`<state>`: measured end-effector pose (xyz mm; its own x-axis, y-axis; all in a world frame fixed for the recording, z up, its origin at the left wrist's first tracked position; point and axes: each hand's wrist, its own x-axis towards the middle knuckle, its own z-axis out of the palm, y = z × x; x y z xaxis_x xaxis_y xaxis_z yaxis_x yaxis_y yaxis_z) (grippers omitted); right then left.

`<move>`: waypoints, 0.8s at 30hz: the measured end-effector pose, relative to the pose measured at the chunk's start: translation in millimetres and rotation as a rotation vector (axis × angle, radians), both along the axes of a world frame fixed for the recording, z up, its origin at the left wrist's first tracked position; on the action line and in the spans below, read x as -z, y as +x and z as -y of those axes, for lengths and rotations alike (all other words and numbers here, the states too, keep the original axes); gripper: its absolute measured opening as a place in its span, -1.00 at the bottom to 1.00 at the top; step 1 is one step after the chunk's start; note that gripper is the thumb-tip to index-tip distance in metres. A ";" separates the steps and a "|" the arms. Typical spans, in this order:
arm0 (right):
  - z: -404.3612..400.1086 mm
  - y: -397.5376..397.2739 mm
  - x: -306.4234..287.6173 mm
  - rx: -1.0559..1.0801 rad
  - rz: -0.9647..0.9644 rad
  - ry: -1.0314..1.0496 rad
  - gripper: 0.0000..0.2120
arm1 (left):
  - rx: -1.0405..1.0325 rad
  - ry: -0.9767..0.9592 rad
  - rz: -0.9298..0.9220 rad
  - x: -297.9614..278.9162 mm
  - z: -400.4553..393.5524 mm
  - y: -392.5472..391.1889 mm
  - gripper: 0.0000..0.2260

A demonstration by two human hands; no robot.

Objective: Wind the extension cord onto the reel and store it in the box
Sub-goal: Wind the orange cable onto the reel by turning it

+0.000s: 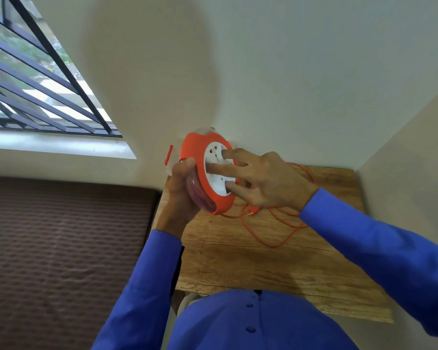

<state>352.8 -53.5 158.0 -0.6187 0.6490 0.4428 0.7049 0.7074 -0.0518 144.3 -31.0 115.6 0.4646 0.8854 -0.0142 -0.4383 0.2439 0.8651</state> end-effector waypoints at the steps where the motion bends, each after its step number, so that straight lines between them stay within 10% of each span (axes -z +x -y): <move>1: -1.5 1.2 0.9 -0.013 -0.015 0.017 -0.56 | 0.016 0.003 0.011 0.9 -0.1 0.5 -0.20; 10: -18.5 -21.3 0.7 0.494 -0.920 -0.783 -0.34 | -0.068 0.100 -0.158 -11.1 9.0 9.1 -0.43; 18: -1.3 -28.3 -7.2 0.491 -0.242 -0.188 -0.70 | -0.207 -0.001 -0.038 8.2 18.0 14.5 -0.31; 24: 20.0 -18.8 4.4 0.185 0.067 -0.279 -0.40 | -0.188 -0.122 0.073 2.2 17.4 12.2 -0.19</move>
